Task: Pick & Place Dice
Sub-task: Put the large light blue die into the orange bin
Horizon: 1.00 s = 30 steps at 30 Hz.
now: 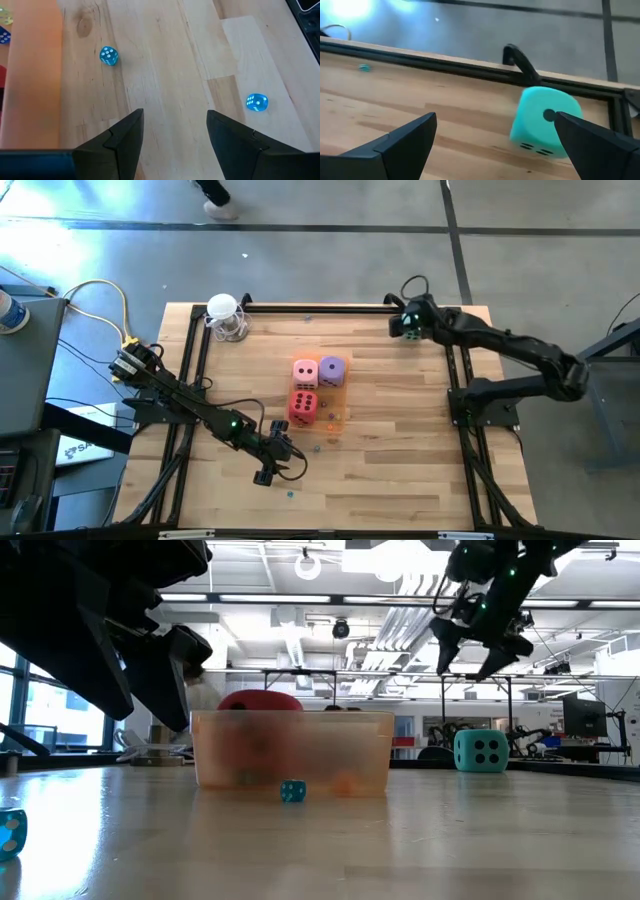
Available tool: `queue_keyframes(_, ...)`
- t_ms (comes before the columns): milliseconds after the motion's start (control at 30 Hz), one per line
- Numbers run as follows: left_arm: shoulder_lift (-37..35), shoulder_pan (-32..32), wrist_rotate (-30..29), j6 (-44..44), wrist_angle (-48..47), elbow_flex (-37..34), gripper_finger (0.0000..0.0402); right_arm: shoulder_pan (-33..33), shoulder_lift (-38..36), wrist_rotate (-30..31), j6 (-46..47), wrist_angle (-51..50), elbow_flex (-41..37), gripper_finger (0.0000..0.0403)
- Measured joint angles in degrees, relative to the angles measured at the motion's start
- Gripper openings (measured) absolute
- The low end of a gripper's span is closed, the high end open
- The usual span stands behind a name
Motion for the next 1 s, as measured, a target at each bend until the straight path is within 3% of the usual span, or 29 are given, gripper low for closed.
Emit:
queue_keyframes(200, 0.0, 0.0, 0.0, 0.0, 0.0, 0.0, 0.021, -2.2, 2.9, -1.1, 0.0, 1.2, -3.0, 0.0396)
queue_keyframes(400, 0.0, 0.0, 0.0, 0.0, -0.1, 0.0, 0.021, -4.9, 6.1, 3.7, 0.0, 2.1, -3.6, 0.0396)
queue_keyframes(1000, 0.0, 0.0, -0.1, 0.1, -0.2, -0.1, 0.021, -9.2, 13.3, 2.9, 1.4, 2.5, -3.5, 0.0396)
